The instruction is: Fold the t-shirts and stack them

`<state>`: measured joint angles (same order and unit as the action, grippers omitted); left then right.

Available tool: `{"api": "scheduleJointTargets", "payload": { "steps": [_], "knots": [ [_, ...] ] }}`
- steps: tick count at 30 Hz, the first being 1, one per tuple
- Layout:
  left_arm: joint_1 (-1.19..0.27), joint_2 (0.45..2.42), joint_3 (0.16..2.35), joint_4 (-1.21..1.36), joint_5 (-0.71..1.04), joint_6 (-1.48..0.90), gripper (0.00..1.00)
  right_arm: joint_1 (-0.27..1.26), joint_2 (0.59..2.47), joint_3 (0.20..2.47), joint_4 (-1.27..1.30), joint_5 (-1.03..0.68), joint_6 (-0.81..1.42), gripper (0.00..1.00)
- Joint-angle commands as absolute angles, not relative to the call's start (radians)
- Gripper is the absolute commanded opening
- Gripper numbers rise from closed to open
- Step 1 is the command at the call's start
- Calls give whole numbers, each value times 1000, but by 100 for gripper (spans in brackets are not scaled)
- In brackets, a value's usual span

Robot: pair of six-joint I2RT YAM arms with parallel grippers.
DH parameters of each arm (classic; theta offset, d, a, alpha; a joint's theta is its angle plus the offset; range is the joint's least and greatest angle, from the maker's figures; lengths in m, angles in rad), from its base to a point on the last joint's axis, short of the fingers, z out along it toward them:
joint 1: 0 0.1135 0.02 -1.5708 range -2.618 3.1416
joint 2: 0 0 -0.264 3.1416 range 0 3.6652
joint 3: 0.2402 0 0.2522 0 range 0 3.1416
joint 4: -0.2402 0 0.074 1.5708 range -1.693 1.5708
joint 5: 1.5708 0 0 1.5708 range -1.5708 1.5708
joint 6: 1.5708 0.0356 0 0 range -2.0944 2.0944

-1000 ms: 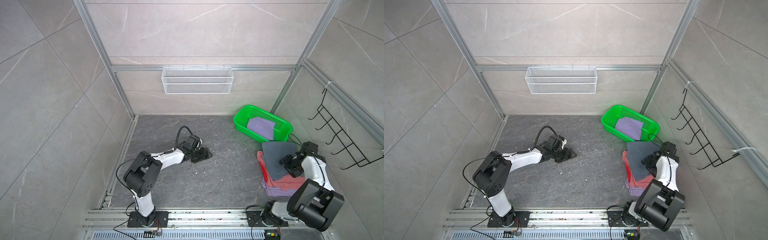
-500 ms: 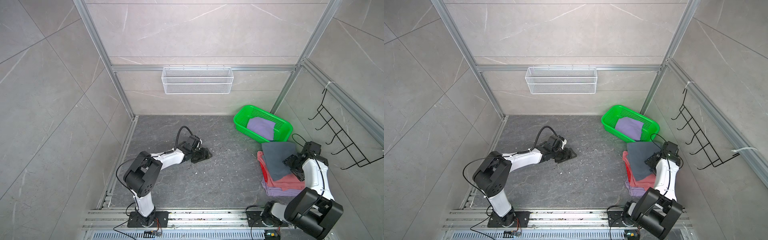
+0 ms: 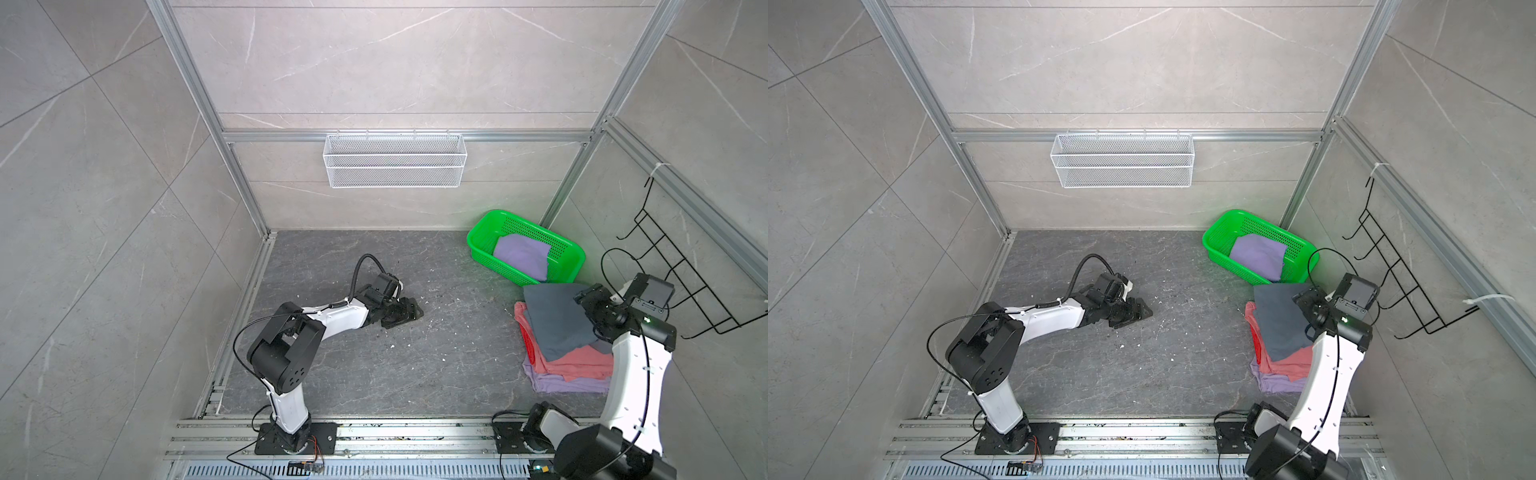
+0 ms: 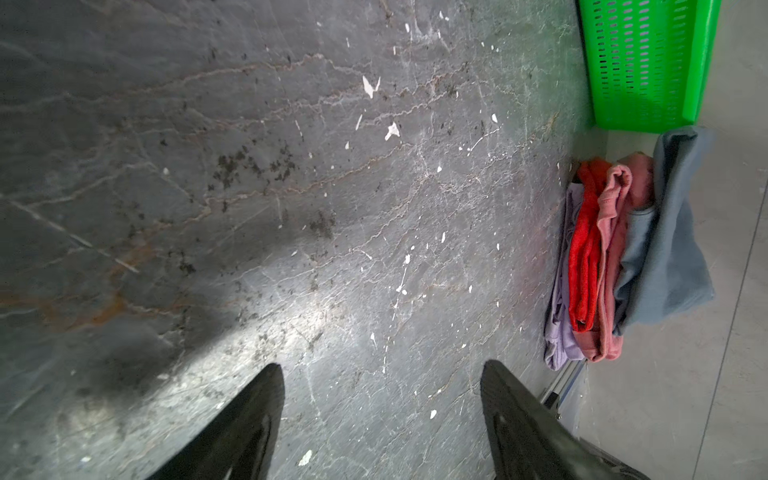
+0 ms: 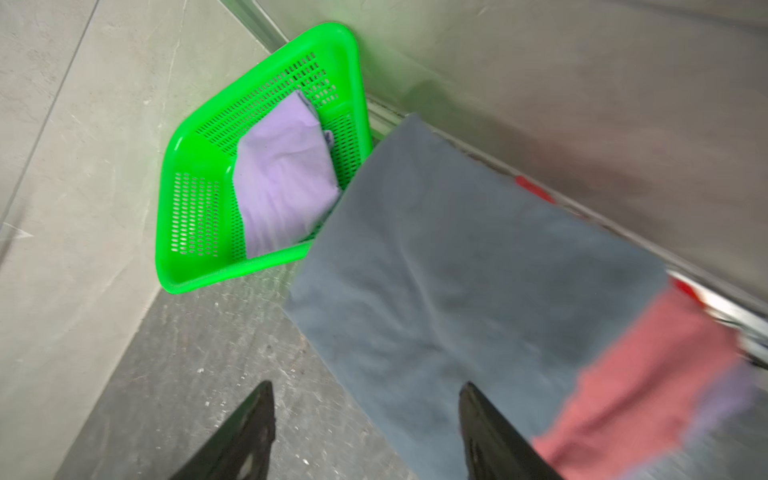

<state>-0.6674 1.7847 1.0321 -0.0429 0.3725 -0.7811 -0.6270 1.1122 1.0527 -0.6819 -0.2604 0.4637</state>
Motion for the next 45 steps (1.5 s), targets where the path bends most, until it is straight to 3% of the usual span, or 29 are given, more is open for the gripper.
{"api": "scheduleJointTargets", "payload": {
  "steps": [1,16,22,29,33,40,45],
  "knots": [
    [-663,1748,1016,-16,374,-796,77,-624,1202,992,-562,-329,456,67],
    [-664,1739,1008,-35,361,-782,77,-652,1138,655,-642,142,505,68],
    [-663,1746,1007,-28,362,-788,77,-660,1171,670,-594,44,492,69],
    [-664,1747,1013,-32,354,-787,77,-661,1012,843,-711,-58,456,71],
    [-664,1746,1019,-29,353,-788,77,-660,993,931,-735,-206,447,72],
    [-664,1708,1016,-36,349,-783,77,-645,1049,820,-513,-509,506,71],
    [-661,1620,987,-66,289,-755,77,-603,1090,754,-528,-511,427,70]
  ]
}}
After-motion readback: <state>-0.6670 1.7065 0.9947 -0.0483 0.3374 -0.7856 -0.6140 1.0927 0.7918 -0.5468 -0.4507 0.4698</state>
